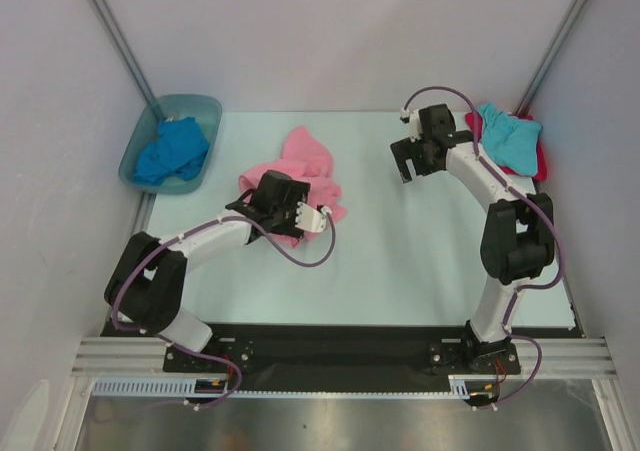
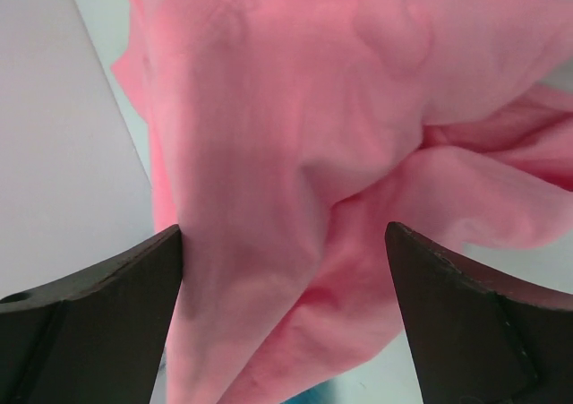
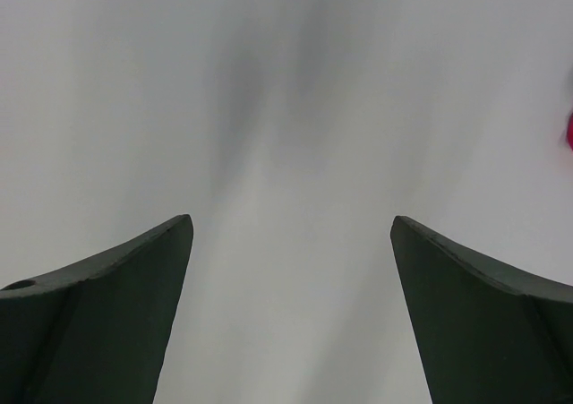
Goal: Fold and stack the t-shirts
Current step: Move the tshirt to the center of the board, then flatten the tshirt out
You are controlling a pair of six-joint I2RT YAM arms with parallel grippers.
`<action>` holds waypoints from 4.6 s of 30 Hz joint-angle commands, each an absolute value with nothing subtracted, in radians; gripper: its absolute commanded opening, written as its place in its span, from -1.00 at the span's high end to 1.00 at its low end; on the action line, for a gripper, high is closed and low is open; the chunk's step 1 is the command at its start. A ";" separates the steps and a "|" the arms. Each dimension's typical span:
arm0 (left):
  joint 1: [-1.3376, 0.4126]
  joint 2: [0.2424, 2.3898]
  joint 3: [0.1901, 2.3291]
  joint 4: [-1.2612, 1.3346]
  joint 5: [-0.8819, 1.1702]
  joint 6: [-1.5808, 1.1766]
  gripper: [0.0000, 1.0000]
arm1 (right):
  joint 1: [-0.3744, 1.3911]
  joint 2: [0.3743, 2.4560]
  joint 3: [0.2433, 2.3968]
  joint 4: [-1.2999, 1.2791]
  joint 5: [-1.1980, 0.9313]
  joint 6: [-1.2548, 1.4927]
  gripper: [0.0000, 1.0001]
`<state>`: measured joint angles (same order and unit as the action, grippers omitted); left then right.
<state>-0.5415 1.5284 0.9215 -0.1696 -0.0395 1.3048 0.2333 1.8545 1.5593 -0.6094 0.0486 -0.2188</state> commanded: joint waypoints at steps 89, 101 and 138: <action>-0.213 1.451 1.316 -0.244 -0.609 0.560 -1.00 | 0.907 2.155 1.657 -0.437 0.138 -0.492 0.55; -0.213 1.474 1.327 -0.250 -0.575 0.534 -1.00 | 0.878 1.921 1.534 -0.354 0.403 -0.791 1.00; -0.264 1.508 1.333 -0.376 -0.180 0.736 -1.00 | 0.408 1.753 1.275 -0.193 0.555 -1.029 -0.79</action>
<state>-0.2298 1.5997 1.3918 -0.3103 -0.3691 0.6014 0.3779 1.7691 1.2617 -0.1871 0.5354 -1.0904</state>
